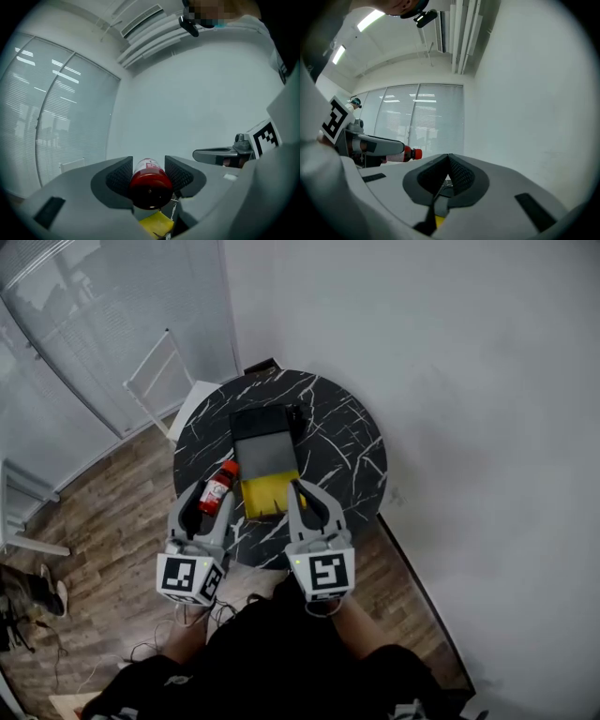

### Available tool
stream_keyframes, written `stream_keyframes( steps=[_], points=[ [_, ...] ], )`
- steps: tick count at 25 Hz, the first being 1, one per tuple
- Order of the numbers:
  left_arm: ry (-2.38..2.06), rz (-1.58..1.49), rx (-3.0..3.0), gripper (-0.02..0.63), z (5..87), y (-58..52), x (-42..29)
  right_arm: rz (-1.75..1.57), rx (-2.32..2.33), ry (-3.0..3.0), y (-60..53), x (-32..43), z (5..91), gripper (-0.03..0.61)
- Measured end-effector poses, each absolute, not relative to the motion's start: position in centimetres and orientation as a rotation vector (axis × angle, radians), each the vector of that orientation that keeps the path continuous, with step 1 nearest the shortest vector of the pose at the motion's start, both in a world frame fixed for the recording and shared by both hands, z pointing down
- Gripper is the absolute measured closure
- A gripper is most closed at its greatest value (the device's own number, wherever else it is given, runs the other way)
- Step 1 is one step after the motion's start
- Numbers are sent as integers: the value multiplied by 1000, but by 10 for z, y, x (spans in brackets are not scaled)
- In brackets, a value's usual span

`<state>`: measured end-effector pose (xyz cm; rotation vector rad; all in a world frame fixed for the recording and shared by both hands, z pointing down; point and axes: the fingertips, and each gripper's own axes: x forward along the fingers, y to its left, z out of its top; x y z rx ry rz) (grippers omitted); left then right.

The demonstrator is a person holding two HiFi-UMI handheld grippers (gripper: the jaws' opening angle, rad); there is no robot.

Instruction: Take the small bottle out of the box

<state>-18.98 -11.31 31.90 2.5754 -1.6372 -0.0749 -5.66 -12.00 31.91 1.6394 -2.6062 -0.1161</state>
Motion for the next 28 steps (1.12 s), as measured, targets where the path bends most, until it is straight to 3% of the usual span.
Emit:
stream_keyframes(
  steps=[12,28],
  points=[
    [-1710,-167,2646,407,275,-98,-191,-173,1672,-2608,-107,-47,296,583],
    [-1687,-155,2686,407,274,-99,-176,-173,1668,-2598,-106,-35,299,583]
  ],
)
